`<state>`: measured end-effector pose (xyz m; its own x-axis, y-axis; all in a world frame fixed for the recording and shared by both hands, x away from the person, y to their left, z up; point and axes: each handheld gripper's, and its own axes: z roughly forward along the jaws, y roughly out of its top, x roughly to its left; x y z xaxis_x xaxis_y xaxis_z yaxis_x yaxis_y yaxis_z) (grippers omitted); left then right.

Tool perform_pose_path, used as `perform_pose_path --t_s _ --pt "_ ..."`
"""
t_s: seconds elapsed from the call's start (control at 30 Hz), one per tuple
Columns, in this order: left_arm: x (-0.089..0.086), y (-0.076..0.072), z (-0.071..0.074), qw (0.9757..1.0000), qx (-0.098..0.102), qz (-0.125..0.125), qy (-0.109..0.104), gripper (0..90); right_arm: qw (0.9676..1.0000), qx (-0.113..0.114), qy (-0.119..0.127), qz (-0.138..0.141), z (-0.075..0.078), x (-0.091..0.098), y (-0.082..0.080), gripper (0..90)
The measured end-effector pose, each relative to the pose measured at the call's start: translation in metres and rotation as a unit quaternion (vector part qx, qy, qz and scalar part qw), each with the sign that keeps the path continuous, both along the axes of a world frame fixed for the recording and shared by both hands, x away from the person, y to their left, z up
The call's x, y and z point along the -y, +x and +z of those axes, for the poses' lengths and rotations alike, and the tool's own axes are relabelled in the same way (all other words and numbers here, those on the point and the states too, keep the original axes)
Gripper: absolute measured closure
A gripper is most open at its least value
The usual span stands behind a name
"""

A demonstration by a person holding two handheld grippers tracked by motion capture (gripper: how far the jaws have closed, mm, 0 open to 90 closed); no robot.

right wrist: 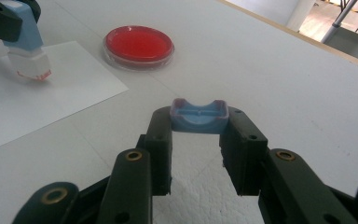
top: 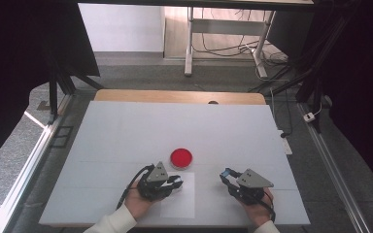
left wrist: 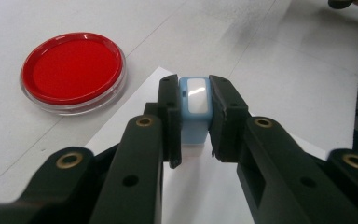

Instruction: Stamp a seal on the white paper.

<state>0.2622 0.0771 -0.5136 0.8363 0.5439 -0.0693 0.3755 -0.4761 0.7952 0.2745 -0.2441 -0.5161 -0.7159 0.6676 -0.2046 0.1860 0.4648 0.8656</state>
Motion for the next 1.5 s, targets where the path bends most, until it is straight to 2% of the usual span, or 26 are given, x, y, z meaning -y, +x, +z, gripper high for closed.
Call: perform_pose_path --t_s 1.0,1.17,1.37,1.5 --pt "0.0034 0.0004 -0.0058 0.9999 0.006 -0.002 0.014 75.5 1.0 -0.001 0.001 0.0 -0.0003 -0.0006 -0.0005 64.2" --pt "0.005 -0.0005 -0.0056 0.9997 0.011 -0.003 0.022 75.6 1.0 -0.001 -0.001 0.0 -0.0001 -0.0007 -0.0008 64.2" --pt "0.0074 0.0012 -0.0073 0.9996 0.001 -0.002 0.028 75.7 1.0 -0.001 -0.002 0.0 -0.0003 -0.0012 -0.0008 64.2" --pt "0.0087 0.0 -0.0071 0.9993 0.007 -0.002 0.037 75.8 1.0 -0.001 -0.002 0.002 -0.0006 -0.0016 -0.0007 64.2"
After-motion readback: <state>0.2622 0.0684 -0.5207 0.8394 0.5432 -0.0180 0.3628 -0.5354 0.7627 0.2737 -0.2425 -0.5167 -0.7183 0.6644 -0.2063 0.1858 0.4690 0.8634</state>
